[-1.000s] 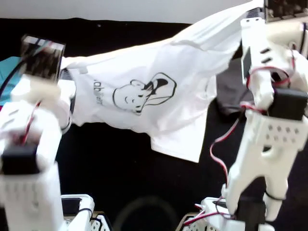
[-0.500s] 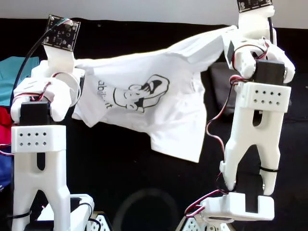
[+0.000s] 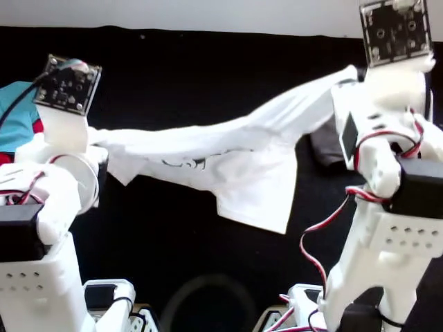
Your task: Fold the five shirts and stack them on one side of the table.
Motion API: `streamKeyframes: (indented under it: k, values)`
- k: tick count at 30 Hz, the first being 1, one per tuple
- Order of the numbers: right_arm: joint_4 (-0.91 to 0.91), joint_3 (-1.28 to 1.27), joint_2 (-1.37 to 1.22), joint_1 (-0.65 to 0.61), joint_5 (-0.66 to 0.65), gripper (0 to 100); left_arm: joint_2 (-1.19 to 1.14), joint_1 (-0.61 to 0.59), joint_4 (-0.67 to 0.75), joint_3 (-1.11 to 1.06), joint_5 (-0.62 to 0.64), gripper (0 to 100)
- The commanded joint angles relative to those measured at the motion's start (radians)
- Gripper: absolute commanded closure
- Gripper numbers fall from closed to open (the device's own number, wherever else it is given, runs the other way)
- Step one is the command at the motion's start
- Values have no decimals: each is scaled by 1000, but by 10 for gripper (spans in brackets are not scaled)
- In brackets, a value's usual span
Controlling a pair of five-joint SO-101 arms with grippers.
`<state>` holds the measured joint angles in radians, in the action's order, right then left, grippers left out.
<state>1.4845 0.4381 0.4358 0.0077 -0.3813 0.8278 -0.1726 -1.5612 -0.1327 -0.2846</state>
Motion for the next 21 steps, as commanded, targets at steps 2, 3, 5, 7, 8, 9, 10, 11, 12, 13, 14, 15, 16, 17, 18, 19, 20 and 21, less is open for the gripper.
streamKeyframes:
  k: [2,3,5,7,8,9,10,11,12,13,14,15,16,17,18,19,20,21]
  values:
    - [117,33,1,-5,2,992,12,-7,-18,-136,-5,991]
    - [130,15,-4,-7,2,992,12,-7,-2,-182,-5,991]
    - [145,-53,-7,-15,2,992,12,-7,38,-278,-5,991]
    - [162,-151,-7,-35,11,992,12,-7,86,-375,-5,991]
    - [163,-206,-7,-44,34,992,12,-7,110,-423,-5,991]
    - [159,-263,-7,-45,63,992,12,-7,137,-466,-5,991]
    - [153,-318,-7,-51,86,992,12,-7,164,-509,-5,991]
    - [139,-374,-7,-59,106,992,12,-7,187,-547,-5,991]
    - [122,-440,-7,-67,121,992,12,-7,209,-584,-5,991]
    - [102,-503,-7,-76,133,992,12,-7,229,-613,-5,991]
    - [81,-567,-7,-88,144,992,12,-7,245,-644,-5,991]
    - [56,-630,-7,-97,152,992,12,-7,262,-668,-5,991]
    - [30,-697,-7,-104,158,992,12,-7,276,-693,-5,991]
    - [5,-760,-7,-110,164,992,12,-7,292,-716,-5,991]
    - [-21,-822,-7,-110,166,992,12,-7,304,-737,-5,991]
    - [-42,-877,-7,-110,166,992,12,-7,316,-756,-5,991]
    - [-67,-931,-7,-110,164,992,12,-7,330,-774,-5,991]
    - [-88,-980,-7,-110,163,992,12,-7,341,-791,-5,991]
